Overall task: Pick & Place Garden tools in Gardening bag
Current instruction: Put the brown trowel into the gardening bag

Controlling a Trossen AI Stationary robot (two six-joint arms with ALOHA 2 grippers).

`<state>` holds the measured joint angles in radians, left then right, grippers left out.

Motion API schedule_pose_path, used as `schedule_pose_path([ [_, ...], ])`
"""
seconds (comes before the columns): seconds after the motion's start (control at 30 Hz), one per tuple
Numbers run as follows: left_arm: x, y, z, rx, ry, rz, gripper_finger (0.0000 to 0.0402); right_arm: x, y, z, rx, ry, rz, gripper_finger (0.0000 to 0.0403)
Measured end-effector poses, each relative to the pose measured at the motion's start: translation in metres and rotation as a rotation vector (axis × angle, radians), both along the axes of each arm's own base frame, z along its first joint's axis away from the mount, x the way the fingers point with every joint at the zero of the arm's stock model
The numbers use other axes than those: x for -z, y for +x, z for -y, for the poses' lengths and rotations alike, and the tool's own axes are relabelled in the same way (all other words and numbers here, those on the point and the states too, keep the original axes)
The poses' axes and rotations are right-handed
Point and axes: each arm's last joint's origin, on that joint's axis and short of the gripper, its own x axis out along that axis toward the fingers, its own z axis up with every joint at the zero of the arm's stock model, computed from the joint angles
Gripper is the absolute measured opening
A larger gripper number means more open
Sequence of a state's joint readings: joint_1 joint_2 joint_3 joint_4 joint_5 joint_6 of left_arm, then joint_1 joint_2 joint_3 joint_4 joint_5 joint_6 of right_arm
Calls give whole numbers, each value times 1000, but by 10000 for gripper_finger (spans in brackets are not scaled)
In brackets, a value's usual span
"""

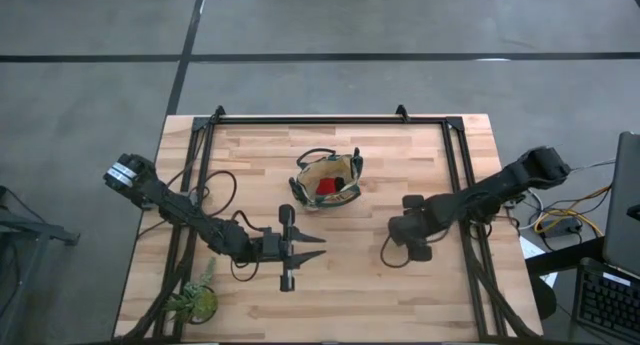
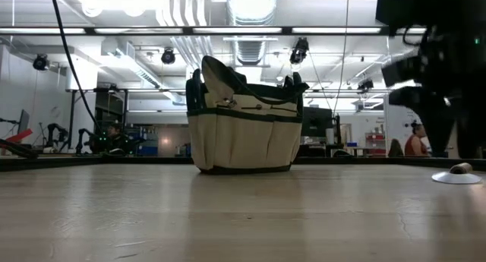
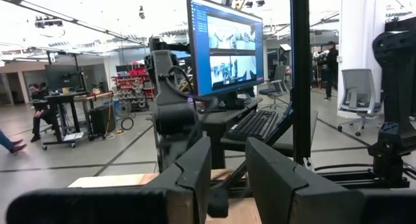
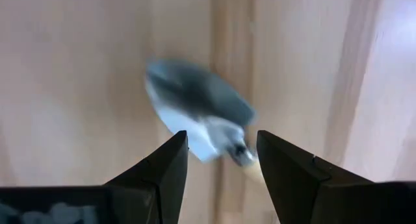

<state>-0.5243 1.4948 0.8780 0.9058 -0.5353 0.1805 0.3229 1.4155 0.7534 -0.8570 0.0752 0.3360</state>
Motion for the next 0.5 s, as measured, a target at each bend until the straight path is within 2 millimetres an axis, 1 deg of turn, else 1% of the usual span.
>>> schedule_pose_path([
  [0.07, 0, 0, 0, 1, -1, 0, 101, 7, 1, 0, -6, -27, -67, 175],
  [0.2, 0, 0, 0, 3, -1, 0, 101, 14, 8, -2, -60, -51, -139, 176],
  [0.3, 0, 0, 0, 3, 0, 0, 101, 16, 12, -3, -94, -80, -211, 176],
  [0.43, 1, 0, 0, 5, 1, -1, 101, 17, 10, 0, -137, -177, -336, 176],
  [0.5, 1, 1, 0, 5, 2, -3, 101, 18, 10, 1, -147, -211, -351, 176],
])
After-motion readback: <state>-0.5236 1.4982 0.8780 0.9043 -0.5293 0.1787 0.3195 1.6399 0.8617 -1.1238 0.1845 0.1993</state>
